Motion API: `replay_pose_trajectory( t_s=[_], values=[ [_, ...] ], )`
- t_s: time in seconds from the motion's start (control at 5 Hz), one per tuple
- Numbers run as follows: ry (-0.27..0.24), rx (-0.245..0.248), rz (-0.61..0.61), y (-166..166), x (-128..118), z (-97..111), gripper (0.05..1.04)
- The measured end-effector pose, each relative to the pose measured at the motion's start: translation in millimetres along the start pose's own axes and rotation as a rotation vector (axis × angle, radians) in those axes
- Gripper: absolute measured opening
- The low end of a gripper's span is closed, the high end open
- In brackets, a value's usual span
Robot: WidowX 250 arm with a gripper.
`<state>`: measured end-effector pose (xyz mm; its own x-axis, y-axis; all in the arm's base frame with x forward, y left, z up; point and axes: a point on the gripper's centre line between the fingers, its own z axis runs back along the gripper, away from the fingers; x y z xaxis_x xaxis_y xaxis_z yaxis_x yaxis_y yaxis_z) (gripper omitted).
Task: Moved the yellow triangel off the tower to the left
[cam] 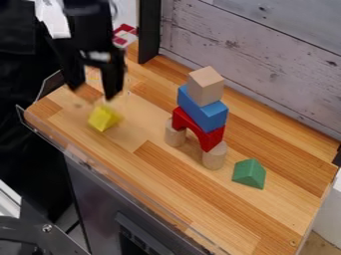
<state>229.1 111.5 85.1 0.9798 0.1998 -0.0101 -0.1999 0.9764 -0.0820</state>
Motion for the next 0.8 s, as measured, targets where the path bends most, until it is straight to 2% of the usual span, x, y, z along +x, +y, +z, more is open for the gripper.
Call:
replay_pose_trajectory(
  t_s=[0.2,0.4,0.6,0.8],
  values=[
    [0.047,0.086,-0.025,-16,-16,33,0.999],
    [0.058,0.073,-0.078,-38,-20,53,0.999],
    [0.067,0.022,-0.136,-65,-29,65,0.999],
    [0.076,0.003,-0.160,-77,-34,69,0.999]
  ],
)
